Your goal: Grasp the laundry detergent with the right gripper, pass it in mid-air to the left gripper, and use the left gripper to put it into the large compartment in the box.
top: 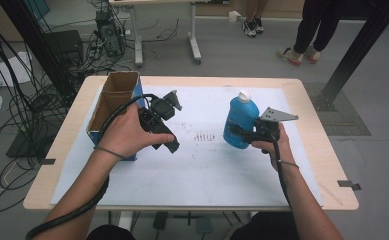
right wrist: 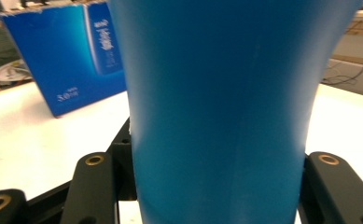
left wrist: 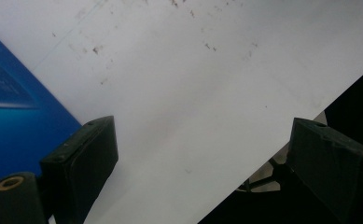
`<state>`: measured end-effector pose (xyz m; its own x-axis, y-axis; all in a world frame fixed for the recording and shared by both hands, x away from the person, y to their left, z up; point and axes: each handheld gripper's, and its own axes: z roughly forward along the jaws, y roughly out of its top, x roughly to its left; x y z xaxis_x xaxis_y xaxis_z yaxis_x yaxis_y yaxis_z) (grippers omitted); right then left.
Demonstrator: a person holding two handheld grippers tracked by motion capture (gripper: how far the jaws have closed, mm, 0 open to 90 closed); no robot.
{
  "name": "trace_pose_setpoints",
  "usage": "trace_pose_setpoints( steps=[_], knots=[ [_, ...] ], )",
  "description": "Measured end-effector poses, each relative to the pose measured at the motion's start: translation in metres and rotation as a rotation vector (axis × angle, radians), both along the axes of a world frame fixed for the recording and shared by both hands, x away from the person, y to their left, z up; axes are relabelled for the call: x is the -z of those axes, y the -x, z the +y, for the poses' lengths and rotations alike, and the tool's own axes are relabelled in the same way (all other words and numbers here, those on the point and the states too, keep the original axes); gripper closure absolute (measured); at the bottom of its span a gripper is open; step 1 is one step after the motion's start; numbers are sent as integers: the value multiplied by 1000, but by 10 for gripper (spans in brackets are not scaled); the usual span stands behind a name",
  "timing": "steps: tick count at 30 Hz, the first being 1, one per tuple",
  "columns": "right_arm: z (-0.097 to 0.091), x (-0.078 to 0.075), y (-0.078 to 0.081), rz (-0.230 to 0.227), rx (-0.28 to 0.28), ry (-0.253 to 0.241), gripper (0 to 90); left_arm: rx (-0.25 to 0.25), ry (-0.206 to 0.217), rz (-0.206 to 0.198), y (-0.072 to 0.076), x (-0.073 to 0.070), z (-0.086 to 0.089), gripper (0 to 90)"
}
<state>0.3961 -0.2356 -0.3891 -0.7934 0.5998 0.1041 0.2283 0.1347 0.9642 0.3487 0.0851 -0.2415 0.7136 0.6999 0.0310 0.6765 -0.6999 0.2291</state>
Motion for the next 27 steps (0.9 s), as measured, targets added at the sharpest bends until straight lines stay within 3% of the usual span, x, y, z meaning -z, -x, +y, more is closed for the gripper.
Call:
trace_pose_setpoints(
  steps=[10,14,16,20,27],
  knots=[
    [1,-19,5,13,-126,-4,438,125,-7,-38,-5,-22,-2,92],
    [3,-25,9,13,-194,-6,438,169,-6,-30,-6,-29,-4,92],
    [5,-27,11,17,-230,-4,438,240,-3,-43,-4,-31,-7,93],
    [8,-30,15,22,-303,0,437,319,13,-34,0,-33,-11,95],
    [14,-34,21,19,-368,-4,437,361,21,-26,0,-39,-12,94]
  ],
)
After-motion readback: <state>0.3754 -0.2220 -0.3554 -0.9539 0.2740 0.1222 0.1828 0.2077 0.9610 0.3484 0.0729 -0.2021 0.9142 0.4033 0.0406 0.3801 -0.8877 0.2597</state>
